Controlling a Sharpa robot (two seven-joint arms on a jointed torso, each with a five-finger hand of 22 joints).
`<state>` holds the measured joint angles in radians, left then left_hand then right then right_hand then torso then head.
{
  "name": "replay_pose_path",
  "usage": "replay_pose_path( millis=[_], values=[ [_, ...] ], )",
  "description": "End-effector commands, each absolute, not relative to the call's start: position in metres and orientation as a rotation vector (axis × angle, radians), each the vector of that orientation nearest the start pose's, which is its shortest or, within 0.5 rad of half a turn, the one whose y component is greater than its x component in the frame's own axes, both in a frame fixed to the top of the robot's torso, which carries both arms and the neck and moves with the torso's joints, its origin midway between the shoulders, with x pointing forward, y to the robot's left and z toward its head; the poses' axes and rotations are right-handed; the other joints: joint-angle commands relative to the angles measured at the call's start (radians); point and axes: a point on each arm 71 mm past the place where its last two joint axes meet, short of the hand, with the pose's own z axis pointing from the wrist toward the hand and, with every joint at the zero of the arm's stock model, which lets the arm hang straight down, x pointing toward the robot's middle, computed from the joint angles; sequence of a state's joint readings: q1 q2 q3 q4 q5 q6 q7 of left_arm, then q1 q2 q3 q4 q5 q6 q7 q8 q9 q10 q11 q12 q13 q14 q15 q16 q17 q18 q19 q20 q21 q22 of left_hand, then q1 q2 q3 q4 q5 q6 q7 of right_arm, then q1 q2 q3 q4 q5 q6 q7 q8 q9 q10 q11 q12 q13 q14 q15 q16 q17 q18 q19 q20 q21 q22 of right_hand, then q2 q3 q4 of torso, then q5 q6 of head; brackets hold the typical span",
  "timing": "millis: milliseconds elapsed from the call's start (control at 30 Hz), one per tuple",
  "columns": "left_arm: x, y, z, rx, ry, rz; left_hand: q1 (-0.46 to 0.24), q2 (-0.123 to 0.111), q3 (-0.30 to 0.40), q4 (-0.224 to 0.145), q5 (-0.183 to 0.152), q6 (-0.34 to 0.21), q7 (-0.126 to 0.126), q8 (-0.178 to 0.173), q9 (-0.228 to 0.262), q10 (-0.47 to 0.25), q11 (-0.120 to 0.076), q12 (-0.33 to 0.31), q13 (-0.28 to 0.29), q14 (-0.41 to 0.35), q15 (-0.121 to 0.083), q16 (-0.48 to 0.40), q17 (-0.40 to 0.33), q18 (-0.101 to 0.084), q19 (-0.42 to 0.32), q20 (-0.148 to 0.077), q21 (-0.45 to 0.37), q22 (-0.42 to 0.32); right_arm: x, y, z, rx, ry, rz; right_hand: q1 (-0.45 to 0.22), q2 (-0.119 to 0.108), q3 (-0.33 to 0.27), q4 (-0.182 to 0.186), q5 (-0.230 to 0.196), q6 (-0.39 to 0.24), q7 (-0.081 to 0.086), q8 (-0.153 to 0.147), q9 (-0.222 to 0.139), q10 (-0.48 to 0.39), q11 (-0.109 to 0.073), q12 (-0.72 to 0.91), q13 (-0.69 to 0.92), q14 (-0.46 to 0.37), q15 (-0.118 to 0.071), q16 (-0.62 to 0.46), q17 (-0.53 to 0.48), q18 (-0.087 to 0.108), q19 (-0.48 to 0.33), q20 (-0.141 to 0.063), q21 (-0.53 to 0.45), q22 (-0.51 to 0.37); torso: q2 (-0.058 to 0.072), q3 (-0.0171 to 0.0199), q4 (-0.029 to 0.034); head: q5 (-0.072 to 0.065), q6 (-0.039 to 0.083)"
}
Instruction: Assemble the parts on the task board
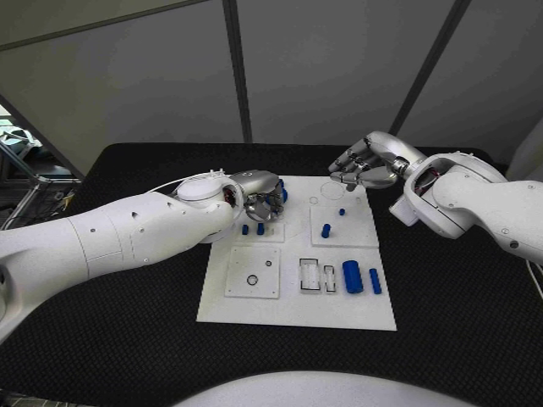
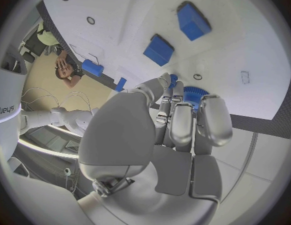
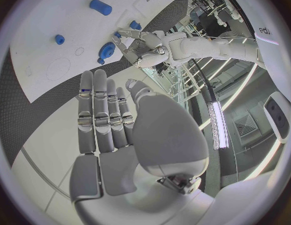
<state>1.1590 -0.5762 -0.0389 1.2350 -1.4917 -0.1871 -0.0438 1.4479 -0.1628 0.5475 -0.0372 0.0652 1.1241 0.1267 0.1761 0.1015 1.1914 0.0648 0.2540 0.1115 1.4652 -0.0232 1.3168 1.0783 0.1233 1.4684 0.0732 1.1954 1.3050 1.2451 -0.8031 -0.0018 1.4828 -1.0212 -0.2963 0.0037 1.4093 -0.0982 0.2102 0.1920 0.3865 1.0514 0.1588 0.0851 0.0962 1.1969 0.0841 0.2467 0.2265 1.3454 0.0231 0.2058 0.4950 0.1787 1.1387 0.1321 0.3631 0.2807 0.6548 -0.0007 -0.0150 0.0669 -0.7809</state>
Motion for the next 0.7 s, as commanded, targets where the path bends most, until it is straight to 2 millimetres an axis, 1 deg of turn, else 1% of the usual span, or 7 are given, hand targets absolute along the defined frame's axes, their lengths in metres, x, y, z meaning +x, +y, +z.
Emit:
replay_pose_path(
  millis=[33, 267, 367, 467, 700],
  values=[
    [0.52, 0.137, -0.221, 0.273, 1.741, -0.687, -0.004, 0.006, 0.006, -0.002, 0.002, 0.004, 0.0, 0.002, 0.001, 0.02, -0.011, -0.004, 0.003, 0.01, -0.005, 0.006, -0.001, -0.044, 0.012, -0.006, 0.004, 0.002, 0.505, -0.19, -0.15, 0.18, 1.664, 0.956, 0.01, 0.003, 0.004, 0.0, 0.004, 0.005, 0.004, -0.004, 0.001, 0.005, 0.001, -0.003, -0.001, 0.01, 0.0, -0.005, 0.001, 0.003, 0.008, 0.0, -0.005, -0.002, -0.001, 0.0001, -0.0001, 0.0, 0.001],
    [0.519, 0.141, -0.206, 0.253, 1.717, -0.702, -0.008, 0.005, 0.008, -0.003, 0.002, 0.004, 0.001, -0.001, 0.0, 0.02, -0.01, -0.009, 0.003, 0.01, -0.004, 0.006, -0.003, -0.044, 0.012, -0.006, 0.004, 0.003, 0.505, -0.191, -0.15, 0.18, 1.662, 0.956, 0.01, 0.003, 0.004, 0.0, 0.004, 0.005, 0.004, -0.004, 0.001, 0.005, 0.001, -0.003, -0.001, 0.01, 0.0, -0.005, 0.001, 0.003, 0.008, 0.0, -0.005, -0.002, -0.001, 0.0004, 0.0021, 0.002, 0.003],
    [0.518, 0.144, -0.203, 0.246, 1.713, -0.702, -0.008, 0.005, 0.008, -0.003, 0.002, 0.004, 0.001, -0.001, 0.0, 0.02, -0.01, -0.009, 0.003, 0.01, -0.004, 0.006, -0.003, -0.044, 0.012, -0.006, 0.004, 0.003, 0.505, -0.191, -0.15, 0.18, 1.662, 0.955, 0.01, 0.003, 0.004, 0.0, 0.004, 0.005, 0.004, -0.004, 0.001, 0.005, 0.001, -0.003, -0.001, 0.01, 0.0, -0.005, 0.001, 0.003, 0.008, 0.0, -0.005, -0.002, -0.001, 0.0003, 0.0017, 0.003, 0.004],
    [0.516, 0.15, -0.201, 0.24, 1.719, -0.696, -0.01, 0.005, 0.009, -0.004, 0.001, 0.004, 0.001, -0.002, 0.0, 0.02, -0.01, -0.011, 0.003, 0.01, -0.004, 0.006, -0.003, -0.044, 0.012, -0.006, 0.004, 0.002, 0.505, -0.192, -0.15, 0.181, 1.662, 0.954, 0.01, 0.004, 0.005, -0.001, 0.005, 0.006, 0.003, -0.004, 0.001, 0.005, 0.001, -0.003, -0.001, 0.011, 0.0, -0.006, 0.001, 0.004, 0.009, -0.001, -0.005, -0.002, 0.0, 0.0, 0.0005, 0.004, 0.004],
    [0.512, 0.167, -0.2, 0.219, 1.741, -0.669, -0.015, 0.004, 0.01, -0.004, 0.001, 0.004, 0.002, -0.004, 0.0, 0.021, -0.009, -0.015, 0.004, 0.01, -0.004, 0.007, -0.003, -0.044, 0.012, -0.005, 0.003, 0.003, 0.505, -0.193, -0.15, 0.182, 1.662, 0.951, 0.01, 0.004, 0.005, -0.001, 0.005, 0.006, 0.003, -0.004, 0.001, 0.005, 0.001, -0.003, -0.001, 0.011, 0.0, -0.006, 0.001, 0.004, 0.009, -0.001, -0.005, -0.002, -0.001, 0.0002, 0.0023, 0.004, 0.003]
  ],
)
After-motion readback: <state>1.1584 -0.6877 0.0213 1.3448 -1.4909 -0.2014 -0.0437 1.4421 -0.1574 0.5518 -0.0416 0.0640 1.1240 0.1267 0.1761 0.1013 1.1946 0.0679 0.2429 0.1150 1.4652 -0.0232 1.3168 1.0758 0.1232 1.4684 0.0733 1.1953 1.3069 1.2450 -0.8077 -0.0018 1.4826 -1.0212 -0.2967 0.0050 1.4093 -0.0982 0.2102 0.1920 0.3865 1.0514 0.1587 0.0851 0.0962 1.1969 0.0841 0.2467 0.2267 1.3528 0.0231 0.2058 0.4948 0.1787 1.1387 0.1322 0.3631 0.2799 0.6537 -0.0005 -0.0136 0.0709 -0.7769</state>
